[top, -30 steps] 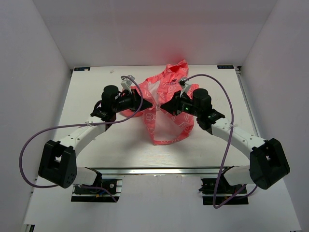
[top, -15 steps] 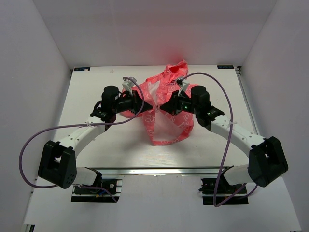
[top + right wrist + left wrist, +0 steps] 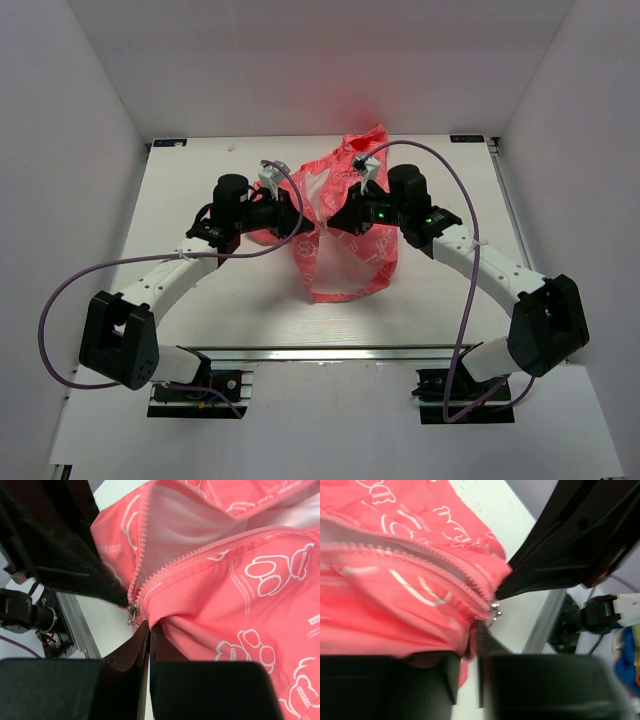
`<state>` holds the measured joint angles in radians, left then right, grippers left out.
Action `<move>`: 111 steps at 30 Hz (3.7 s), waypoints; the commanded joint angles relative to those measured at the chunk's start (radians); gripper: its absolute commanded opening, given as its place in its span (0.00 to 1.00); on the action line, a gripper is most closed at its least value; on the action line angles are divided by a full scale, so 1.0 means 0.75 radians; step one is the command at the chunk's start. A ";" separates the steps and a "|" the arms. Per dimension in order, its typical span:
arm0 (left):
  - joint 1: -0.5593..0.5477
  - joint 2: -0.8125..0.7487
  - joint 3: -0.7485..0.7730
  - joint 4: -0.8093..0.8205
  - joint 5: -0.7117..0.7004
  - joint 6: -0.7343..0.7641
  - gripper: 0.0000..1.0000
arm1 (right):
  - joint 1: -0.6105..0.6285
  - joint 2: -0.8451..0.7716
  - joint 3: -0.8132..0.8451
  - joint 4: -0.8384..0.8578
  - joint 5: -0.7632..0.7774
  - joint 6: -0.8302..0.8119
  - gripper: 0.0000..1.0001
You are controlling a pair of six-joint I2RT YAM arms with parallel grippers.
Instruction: Zip up the jacket
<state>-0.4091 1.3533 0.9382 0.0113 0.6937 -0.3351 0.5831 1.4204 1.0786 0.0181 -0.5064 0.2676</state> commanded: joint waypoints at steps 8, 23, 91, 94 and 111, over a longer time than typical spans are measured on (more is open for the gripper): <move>-0.013 0.006 -0.099 0.396 0.182 -0.267 0.64 | 0.006 0.021 0.045 -0.002 -0.077 -0.044 0.00; -0.013 0.071 -0.149 0.566 0.227 -0.386 0.21 | 0.006 0.012 -0.004 0.088 -0.051 0.056 0.00; 0.063 -0.054 -0.224 0.558 0.112 -0.459 0.20 | 0.006 0.023 -0.002 0.170 -0.165 0.130 0.00; 0.063 -0.060 -0.228 0.544 0.104 -0.451 0.04 | 0.006 0.029 0.004 0.154 -0.155 0.130 0.00; 0.063 0.006 -0.216 0.388 0.335 -0.384 0.00 | 0.002 0.033 0.079 0.154 -0.171 0.038 0.00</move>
<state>-0.3550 1.3296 0.7609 0.3660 0.8566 -0.6395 0.5846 1.4487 1.0698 0.0494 -0.5961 0.3206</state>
